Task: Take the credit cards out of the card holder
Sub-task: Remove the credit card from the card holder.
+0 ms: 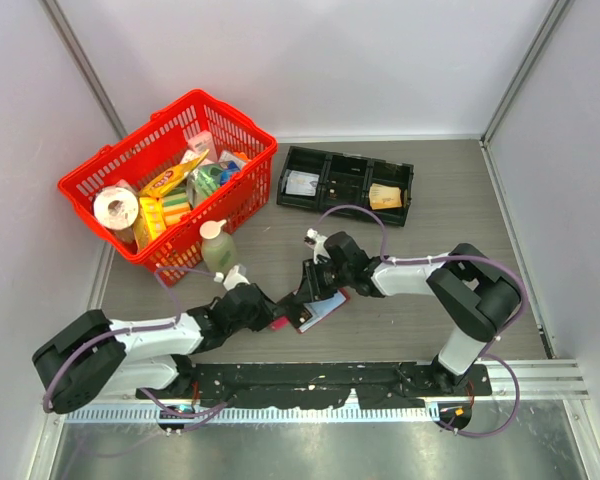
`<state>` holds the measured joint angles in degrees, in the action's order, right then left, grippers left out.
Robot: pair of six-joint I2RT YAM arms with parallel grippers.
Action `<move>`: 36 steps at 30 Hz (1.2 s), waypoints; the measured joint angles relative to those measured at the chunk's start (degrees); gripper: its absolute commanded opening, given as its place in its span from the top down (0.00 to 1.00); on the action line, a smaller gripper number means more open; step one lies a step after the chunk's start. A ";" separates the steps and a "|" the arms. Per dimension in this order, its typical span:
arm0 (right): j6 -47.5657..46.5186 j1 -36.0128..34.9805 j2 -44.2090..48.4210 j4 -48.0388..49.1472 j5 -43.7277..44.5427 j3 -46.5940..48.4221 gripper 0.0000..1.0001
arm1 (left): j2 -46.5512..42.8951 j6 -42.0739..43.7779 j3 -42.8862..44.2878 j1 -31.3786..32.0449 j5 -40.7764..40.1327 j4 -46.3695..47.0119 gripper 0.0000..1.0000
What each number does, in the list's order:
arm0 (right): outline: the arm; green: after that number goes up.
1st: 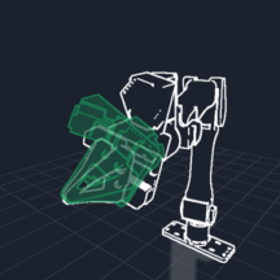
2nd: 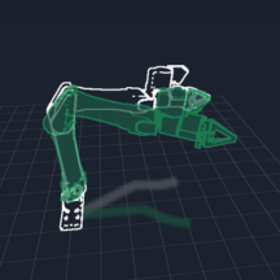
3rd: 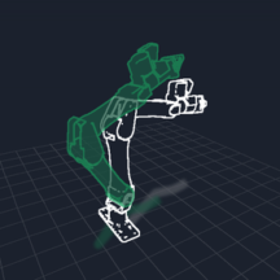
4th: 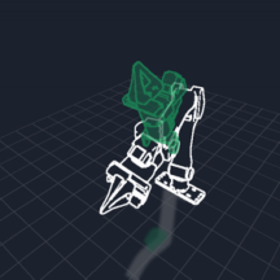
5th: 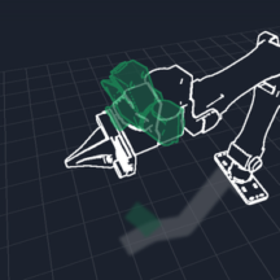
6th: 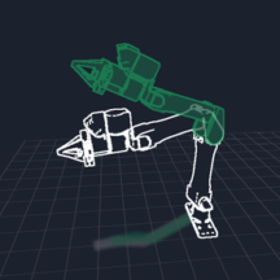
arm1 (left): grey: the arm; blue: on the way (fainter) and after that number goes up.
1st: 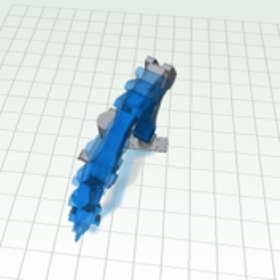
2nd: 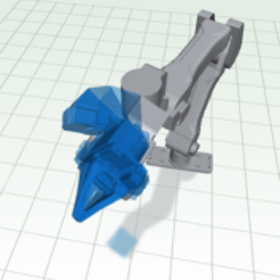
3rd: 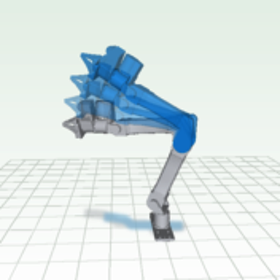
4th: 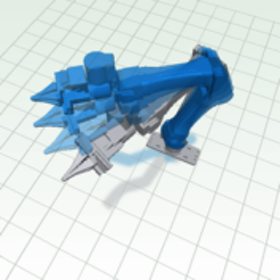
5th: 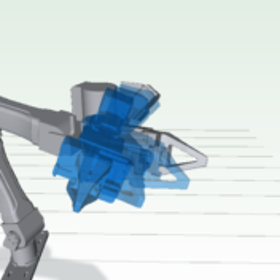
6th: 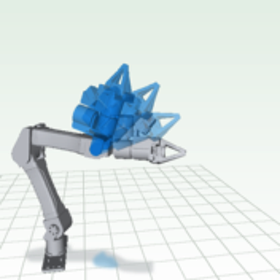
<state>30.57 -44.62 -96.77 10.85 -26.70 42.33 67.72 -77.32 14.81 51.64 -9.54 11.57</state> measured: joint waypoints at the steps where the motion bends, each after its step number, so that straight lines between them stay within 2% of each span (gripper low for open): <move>1: 0.17 -0.11 -0.04 0.50 -0.11 -0.15 0.72 | -0.76 -0.76 -0.98 0.00 -0.11 0.70 0.89; 7: 2.49 -1.20 -0.26 4.17 -1.86 -2.05 0.73 | -6.36 -4.26 -5.68 0.13 -1.53 2.12 0.80; 17: 4.31 -1.77 -0.81 5.46 -3.21 -2.71 0.75 | -18.45 -6.03 -10.10 0.11 -4.85 1.95 0.78; 20: 4.55 -1.77 -0.92 5.70 -3.32 -2.71 0.75 | -21.05 -6.19 -10.58 0.11 -5.53 1.95 0.74; 27: 4.87 -1.77 -1.01 5.90 -3.39 -2.73 0.76 | -19.08 -6.05 -10.62 0.11 -5.68 3.19 0.70; 32: 5.01 -1.77 -1.01 5.90 -3.39 -2.75 0.76 | -13.97 -5.88 -10.62 0.11 -4.81 6.36 0.70; 36: 5.18 -1.77 -1.01 5.90 -3.37 -2.75 0.76 | -12.15 -5.64 -10.64 0.11 -4.24 9.11 0.74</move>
<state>35.75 -46.39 -97.78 16.75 -30.06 39.57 55.57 -82.96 4.16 51.75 -13.78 20.69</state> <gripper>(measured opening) 0.246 0.295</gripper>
